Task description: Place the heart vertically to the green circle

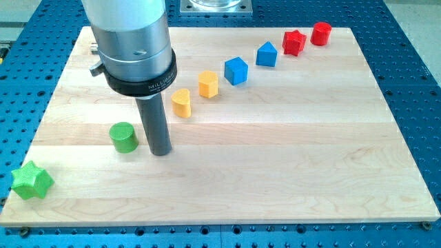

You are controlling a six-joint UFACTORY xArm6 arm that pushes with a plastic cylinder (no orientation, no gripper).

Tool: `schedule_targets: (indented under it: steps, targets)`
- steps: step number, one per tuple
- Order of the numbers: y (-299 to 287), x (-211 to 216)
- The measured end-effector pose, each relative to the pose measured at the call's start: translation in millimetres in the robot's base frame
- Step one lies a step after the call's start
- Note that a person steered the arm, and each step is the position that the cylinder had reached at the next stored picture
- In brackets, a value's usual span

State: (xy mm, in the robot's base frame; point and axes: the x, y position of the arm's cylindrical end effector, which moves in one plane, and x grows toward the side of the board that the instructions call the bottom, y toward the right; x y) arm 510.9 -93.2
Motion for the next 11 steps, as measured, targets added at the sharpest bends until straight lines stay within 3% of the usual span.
schedule_targets:
  steps: [3, 6, 7, 8, 11]
  targets:
    - [-3, 0]
    - [19, 39]
    - [56, -1]
    - [82, -6]
    - [83, -5]
